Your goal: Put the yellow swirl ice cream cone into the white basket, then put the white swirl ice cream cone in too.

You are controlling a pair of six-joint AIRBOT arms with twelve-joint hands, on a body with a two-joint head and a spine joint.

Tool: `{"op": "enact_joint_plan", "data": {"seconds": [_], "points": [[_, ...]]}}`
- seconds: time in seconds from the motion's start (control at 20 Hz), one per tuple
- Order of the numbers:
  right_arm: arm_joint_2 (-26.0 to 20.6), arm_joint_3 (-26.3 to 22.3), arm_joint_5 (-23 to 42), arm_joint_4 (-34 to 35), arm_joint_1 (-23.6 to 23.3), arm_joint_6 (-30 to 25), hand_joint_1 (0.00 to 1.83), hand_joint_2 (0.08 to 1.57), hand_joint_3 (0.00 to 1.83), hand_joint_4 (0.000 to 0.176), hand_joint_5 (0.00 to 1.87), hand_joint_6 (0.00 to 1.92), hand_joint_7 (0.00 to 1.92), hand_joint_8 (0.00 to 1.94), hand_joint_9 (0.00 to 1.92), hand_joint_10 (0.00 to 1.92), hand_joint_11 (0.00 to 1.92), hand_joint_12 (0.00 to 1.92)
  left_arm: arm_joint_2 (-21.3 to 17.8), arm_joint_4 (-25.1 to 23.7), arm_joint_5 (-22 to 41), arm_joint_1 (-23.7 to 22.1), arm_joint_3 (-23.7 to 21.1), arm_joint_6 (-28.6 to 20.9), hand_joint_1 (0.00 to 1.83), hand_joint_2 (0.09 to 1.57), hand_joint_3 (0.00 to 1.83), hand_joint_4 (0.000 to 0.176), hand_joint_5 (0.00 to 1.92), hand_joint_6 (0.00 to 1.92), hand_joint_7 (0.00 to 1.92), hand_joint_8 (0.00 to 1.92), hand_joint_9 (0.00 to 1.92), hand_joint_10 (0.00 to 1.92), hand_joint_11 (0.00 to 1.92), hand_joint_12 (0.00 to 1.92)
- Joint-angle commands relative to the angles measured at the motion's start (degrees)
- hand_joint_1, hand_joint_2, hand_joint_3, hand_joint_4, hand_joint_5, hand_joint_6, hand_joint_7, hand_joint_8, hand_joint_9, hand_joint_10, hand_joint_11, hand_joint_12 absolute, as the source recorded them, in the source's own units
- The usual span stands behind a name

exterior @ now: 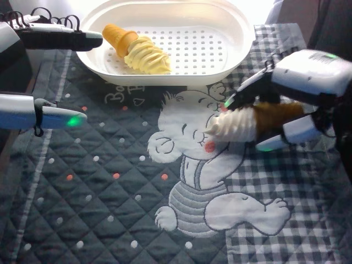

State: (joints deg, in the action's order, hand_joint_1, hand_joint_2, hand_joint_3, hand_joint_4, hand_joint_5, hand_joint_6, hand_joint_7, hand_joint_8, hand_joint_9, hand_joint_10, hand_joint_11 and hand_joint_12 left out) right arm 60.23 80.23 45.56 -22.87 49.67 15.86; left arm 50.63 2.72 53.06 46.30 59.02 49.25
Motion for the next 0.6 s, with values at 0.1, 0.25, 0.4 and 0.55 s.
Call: {"op": "enact_joint_plan", "data": {"seconds": [0.1, 0.25, 0.4, 0.55], "points": [[-2.1, -0.3, 10.6, 4.7, -2.3, -0.5, 1.29, 1.04, 0.0, 0.0, 1.09, 0.73, 1.21, 0.66, 1.06, 0.89, 0.85, 1.31, 0.2, 0.7, 7.9, 0.0, -0.1, -1.0, 0.91, 0.89, 0.0, 0.0, 0.63, 0.0, 0.64, 0.0, 0.57, 0.01, 0.11, 0.96], [-2.7, 0.4, 13.1, 6.3, -5.6, -0.5, 1.31, 1.04, 0.0, 0.0, 1.13, 0.6, 1.22, 0.72, 1.13, 0.8, 0.95, 1.14, 0.2, 1.1, 8.3, 0.4, -0.1, -1.2, 0.91, 0.89, 0.0, 0.0, 0.63, 0.0, 0.64, 0.0, 0.57, 0.0, 0.09, 0.97], [-0.7, 3.0, 11.0, 7.6, -13.4, 3.2, 1.4, 1.03, 0.0, 0.0, 1.03, 0.77, 1.24, 0.5, 1.16, 0.87, 1.05, 0.94, 0.5, 1.3, 8.7, 0.6, -0.1, -1.6, 0.97, 0.89, 0.0, 0.0, 0.64, 0.0, 0.64, 0.0, 0.57, 0.0, 0.13, 0.9], [5.6, 9.0, 5.9, 7.0, -19.4, 4.1, 1.4, 1.05, 0.0, 0.0, 0.99, 0.89, 1.17, 0.58, 1.14, 0.91, 1.06, 0.95, 0.0, 1.3, 10.4, 3.0, -0.3, -4.7, 0.93, 0.85, 0.0, 0.0, 0.7, 0.0, 0.7, 0.01, 0.63, 0.01, 0.23, 0.83]]}}
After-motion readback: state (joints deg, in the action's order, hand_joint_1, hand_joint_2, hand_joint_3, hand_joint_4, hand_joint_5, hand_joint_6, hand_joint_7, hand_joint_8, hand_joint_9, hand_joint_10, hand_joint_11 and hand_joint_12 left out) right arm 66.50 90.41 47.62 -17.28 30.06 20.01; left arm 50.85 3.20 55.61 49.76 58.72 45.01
